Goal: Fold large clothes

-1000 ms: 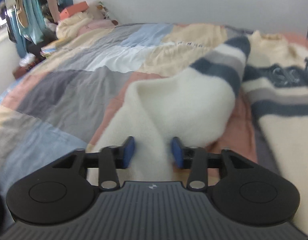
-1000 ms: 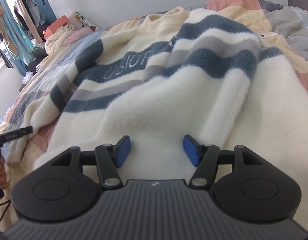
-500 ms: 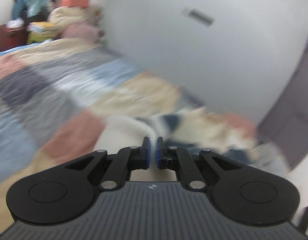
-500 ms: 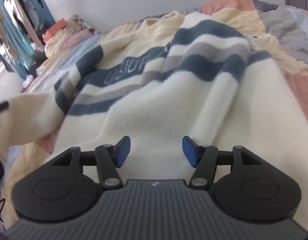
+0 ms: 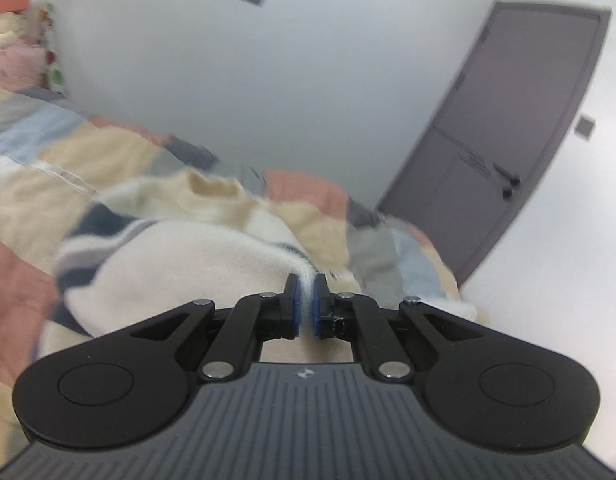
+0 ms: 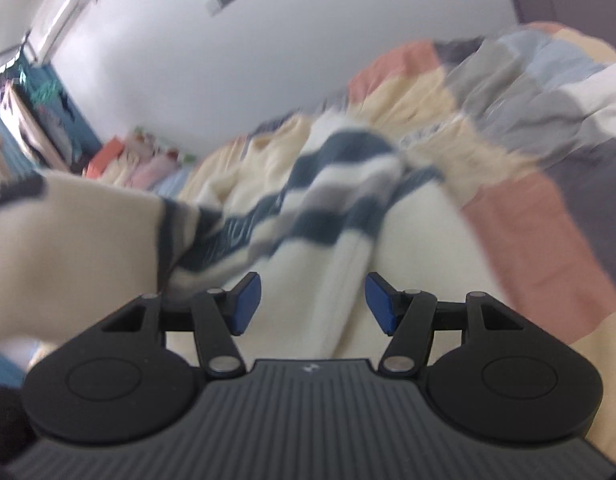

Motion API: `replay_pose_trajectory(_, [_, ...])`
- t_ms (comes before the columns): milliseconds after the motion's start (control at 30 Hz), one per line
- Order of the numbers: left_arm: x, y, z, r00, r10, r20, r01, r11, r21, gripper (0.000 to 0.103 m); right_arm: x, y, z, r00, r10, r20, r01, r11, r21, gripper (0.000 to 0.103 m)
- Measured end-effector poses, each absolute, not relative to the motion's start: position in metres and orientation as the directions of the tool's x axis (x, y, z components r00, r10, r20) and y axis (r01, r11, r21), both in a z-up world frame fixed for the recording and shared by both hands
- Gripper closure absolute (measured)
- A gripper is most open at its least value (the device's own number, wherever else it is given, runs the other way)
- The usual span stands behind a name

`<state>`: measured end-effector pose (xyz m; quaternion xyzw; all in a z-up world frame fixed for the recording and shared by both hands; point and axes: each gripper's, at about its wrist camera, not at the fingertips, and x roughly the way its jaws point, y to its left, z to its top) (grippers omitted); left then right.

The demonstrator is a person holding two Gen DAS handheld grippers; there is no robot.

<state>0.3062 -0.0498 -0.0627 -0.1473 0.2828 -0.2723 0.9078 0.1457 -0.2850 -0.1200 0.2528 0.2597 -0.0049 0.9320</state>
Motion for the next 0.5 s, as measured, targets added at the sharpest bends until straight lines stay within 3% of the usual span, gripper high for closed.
replay_pose_trajectory(267, [0.326, -0.127, -0.147, 0.572, -0.604, -0.555, 0.393, 0.796, -0.461, 0.095, 0.143, -0.334, -0.128, 0.876, 0.050, -0.479, 0.246, 0.808, 0.535, 0.041])
replay_pose_trajectory(500, [0.337, -0.123, -0.189, 0.517, -0.653, -0.553, 0.366, 0.753, -0.546, 0.095, 0.149, -0.340, -0.133, 0.870, 0.045, -0.491, 0.267, 0.794, 0.546, 0.041])
